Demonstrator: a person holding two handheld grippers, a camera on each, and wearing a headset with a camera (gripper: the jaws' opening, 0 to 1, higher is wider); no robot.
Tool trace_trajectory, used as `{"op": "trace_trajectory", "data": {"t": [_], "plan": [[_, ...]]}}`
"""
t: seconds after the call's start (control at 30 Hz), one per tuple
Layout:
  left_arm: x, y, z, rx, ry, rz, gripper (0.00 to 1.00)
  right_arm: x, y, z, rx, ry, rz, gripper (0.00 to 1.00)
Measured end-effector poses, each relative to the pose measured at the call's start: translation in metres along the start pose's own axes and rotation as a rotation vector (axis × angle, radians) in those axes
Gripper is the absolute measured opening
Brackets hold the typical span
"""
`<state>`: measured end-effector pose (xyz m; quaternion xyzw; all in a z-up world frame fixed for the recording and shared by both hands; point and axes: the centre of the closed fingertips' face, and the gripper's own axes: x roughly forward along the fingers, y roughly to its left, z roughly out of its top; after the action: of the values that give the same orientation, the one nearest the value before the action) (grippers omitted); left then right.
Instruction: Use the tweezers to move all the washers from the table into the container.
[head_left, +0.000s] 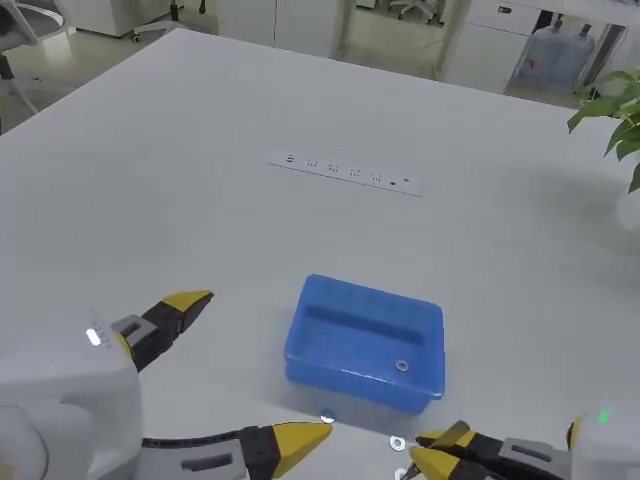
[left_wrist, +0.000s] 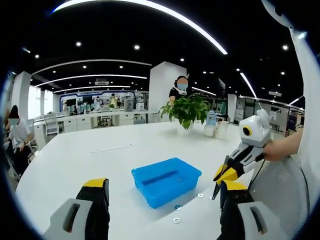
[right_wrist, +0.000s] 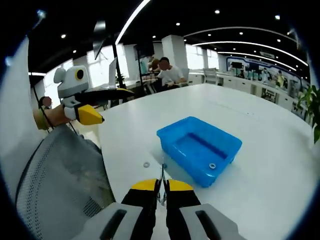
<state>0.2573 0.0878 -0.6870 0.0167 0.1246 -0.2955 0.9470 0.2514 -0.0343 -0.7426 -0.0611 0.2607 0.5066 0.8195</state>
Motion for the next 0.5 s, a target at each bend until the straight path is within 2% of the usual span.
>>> {"op": "trace_trajectory", "data": {"t": [0.13,0.2,0.33,0.4,0.43,0.5], "plan": [[0.000,0.000,0.000,0.002,-0.001,-0.001,0.93,-0.005,-0.005,0.027,-0.025,-0.039,0.006,0.02],[0.000,0.001,0.001,0.001,-0.003,0.002,0.93,-0.005,-0.010,0.045,-0.050,-0.078,0.006,0.02],[-0.001,0.003,0.001,-0.002,-0.004,0.010,0.92,0.001,-0.027,0.072,-0.014,-0.148,-0.006,0.02],[-0.001,0.003,0.001,-0.007,-0.008,0.012,0.92,0.007,-0.040,0.076,-0.015,-0.139,-0.041,0.02],[-0.001,0.004,0.001,-0.006,-0.006,0.015,0.92,0.010,-0.047,0.073,-0.036,-0.105,-0.076,0.02],[-0.002,0.004,0.001,-0.008,-0.007,0.017,0.92,0.017,-0.056,0.070,-0.075,-0.059,-0.110,0.02]]}}
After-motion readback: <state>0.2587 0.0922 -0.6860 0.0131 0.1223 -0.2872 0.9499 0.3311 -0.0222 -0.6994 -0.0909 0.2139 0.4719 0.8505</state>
